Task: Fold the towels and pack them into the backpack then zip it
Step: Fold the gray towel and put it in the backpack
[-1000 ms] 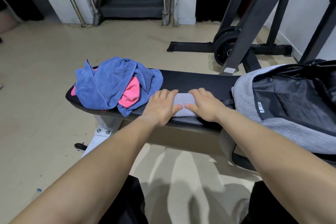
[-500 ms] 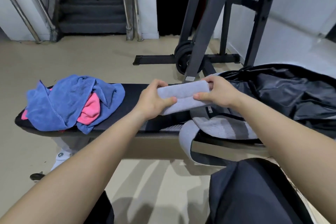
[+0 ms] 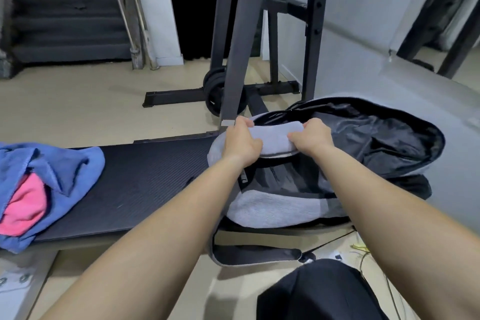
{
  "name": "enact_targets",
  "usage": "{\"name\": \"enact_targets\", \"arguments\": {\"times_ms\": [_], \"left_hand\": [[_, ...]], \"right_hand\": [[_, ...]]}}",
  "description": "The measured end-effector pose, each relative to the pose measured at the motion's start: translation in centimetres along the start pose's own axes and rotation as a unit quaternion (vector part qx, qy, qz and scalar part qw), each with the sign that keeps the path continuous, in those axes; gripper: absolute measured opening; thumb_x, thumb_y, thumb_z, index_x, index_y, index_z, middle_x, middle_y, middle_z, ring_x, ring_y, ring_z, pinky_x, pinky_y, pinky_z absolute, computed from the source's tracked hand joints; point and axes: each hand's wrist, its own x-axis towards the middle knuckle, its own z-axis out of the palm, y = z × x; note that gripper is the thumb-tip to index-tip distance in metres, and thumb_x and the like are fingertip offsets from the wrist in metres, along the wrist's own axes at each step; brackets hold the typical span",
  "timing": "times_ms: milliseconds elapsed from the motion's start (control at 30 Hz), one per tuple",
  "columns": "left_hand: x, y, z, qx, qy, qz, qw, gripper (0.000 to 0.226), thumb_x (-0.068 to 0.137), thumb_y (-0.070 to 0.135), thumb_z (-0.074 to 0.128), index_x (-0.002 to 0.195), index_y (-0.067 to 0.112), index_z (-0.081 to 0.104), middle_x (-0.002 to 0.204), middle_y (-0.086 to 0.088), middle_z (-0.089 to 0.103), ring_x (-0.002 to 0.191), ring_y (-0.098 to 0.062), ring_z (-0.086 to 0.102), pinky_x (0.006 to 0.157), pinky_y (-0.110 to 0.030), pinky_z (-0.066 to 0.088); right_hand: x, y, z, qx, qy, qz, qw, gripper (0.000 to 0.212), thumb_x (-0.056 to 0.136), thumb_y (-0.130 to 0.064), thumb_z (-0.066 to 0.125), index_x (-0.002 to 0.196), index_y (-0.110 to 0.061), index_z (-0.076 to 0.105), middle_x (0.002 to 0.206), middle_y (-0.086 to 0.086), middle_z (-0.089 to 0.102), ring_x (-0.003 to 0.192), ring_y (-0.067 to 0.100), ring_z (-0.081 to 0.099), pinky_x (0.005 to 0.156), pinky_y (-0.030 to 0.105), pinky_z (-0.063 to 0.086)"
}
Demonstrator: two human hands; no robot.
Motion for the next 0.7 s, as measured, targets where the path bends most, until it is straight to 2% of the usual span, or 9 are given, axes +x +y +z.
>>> {"name": "enact_targets", "arguments": {"times_ms": [67,133,267,333,400,500,567,633,700], "left_hand": [[1.1,0.3,1.4,0.025,-0.002,0.028,0.999,0.042,0.093,0.017,0.062,0.132,0.018,0.049,0.136,-0.008,0.048,0.106,-0.021,0.049,0.084,-0.025,0.033],[2.2,0.9,2.6,0.061,0.007,0.059,0.996,0.041,0.096,0.016,0.06,0.135,0.019,0.049,0.134,-0.009,0.044,0.098,-0.021,0.047,0.083,-0.028,0.034],[5.0,1.5,3.7,0.17,0.033,0.097,0.98,0.035,0.093,0.003,0.056,0.127,0.012,0.055,0.122,-0.012,0.045,0.096,-0.034,0.055,0.079,-0.036,0.042],[6.4,0.8,3.8,0.218,0.039,0.093,0.971,0.032,0.092,0.001,0.057,0.123,0.011,0.058,0.117,-0.013,0.048,0.091,-0.034,0.055,0.077,-0.036,0.041],[7.5,-0.2,3.9,0.275,0.031,0.1,0.956,0.025,0.092,0.003,0.059,0.116,0.01,0.063,0.112,-0.014,0.054,0.097,-0.035,0.059,0.074,-0.035,0.041],[8.0,-1.0,4.2,0.357,0.019,0.109,0.928,0.018,0.095,0.014,0.056,0.111,0.012,0.065,0.112,-0.012,0.056,0.102,-0.035,0.06,0.069,-0.036,0.038],[8.1,-1.0,4.3,0.437,0.046,0.131,0.889,0.019,0.096,0.02,0.056,0.111,0.015,0.066,0.119,-0.009,0.053,0.107,-0.032,0.055,0.067,-0.036,0.036],[7.8,-0.9,4.2,0.5,0.08,0.208,0.837,0.018,0.095,0.022,0.057,0.107,0.017,0.068,0.124,-0.007,0.049,0.109,-0.03,0.049,0.067,-0.036,0.035],[7.5,-1.3,4.2,0.501,0.06,0.278,0.817,0.023,0.095,0.014,0.051,0.114,0.013,0.062,0.123,-0.008,0.05,0.11,-0.03,0.05,0.069,-0.036,0.034]], "right_hand": [[1.6,0.2,0.2,-0.015,0.017,0.002,1.0,0.013,0.088,-0.012,0.058,0.098,-0.004,0.059,0.106,0.016,0.06,0.077,0.029,0.053,0.058,0.029,0.039],[3.3,0.4,0.5,-0.03,0.031,0.003,0.999,0.017,0.09,-0.01,0.055,0.106,-0.004,0.058,0.116,0.019,0.061,0.085,0.032,0.055,0.065,0.032,0.042],[6.1,0.4,1.4,-0.057,0.047,-0.015,0.997,0.017,0.093,-0.012,0.057,0.107,-0.004,0.059,0.121,0.019,0.061,0.101,0.036,0.061,0.071,0.034,0.043],[7.0,0.2,2.2,-0.071,0.043,-0.031,0.996,0.018,0.094,-0.014,0.059,0.108,-0.004,0.06,0.12,0.019,0.062,0.105,0.038,0.061,0.073,0.035,0.044],[7.6,0.1,3.0,-0.097,0.04,-0.049,0.993,0.02,0.095,-0.016,0.061,0.11,-0.003,0.061,0.119,0.02,0.063,0.106,0.039,0.062,0.074,0.034,0.043],[8.1,0.6,4.1,-0.147,0.031,-0.067,0.986,0.022,0.096,-0.018,0.062,0.113,-0.003,0.062,0.122,0.02,0.062,0.108,0.039,0.062,0.074,0.034,0.043],[7.9,1.0,4.2,-0.201,0.053,-0.093,0.974,0.03,0.096,-0.019,0.062,0.123,-0.006,0.057,0.13,0.018,0.053,0.113,0.039,0.057,0.075,0.037,0.042],[7.5,1.1,3.9,-0.288,0.083,-0.168,0.939,0.041,0.093,-0.015,0.062,0.132,-0.014,0.05,0.133,0.013,0.045,0.117,0.036,0.05,0.072,0.039,0.04],[7.1,1.2,4.0,-0.336,0.062,-0.248,0.906,0.042,0.09,-0.012,0.057,0.131,-0.019,0.054,0.131,0.009,0.048,0.117,0.034,0.048,0.073,0.038,0.042]]}}
